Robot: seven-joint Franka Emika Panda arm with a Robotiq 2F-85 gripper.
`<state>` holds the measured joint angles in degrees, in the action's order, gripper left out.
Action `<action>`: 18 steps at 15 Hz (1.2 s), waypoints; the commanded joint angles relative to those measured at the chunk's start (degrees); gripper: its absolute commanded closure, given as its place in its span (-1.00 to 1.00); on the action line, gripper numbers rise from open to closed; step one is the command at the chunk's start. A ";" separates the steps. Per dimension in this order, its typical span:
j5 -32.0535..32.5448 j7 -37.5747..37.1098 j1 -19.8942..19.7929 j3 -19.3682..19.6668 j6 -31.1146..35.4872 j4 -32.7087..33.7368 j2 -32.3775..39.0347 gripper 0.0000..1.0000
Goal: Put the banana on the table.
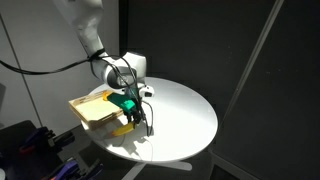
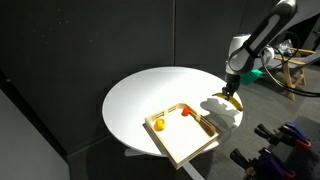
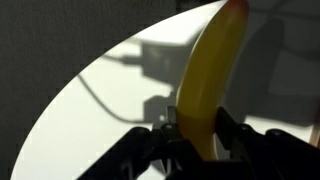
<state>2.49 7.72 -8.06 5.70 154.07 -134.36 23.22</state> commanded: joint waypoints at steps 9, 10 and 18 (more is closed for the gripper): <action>1.76 2.32 -0.71 0.59 1.04 2.09 4.45 -0.33; 1.75 2.37 -0.74 0.58 0.97 2.12 4.56 -0.35; 1.85 1.75 0.17 0.49 -1.72 0.81 2.13 -1.00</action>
<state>2.97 9.48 -8.18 6.17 154.46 -133.04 27.39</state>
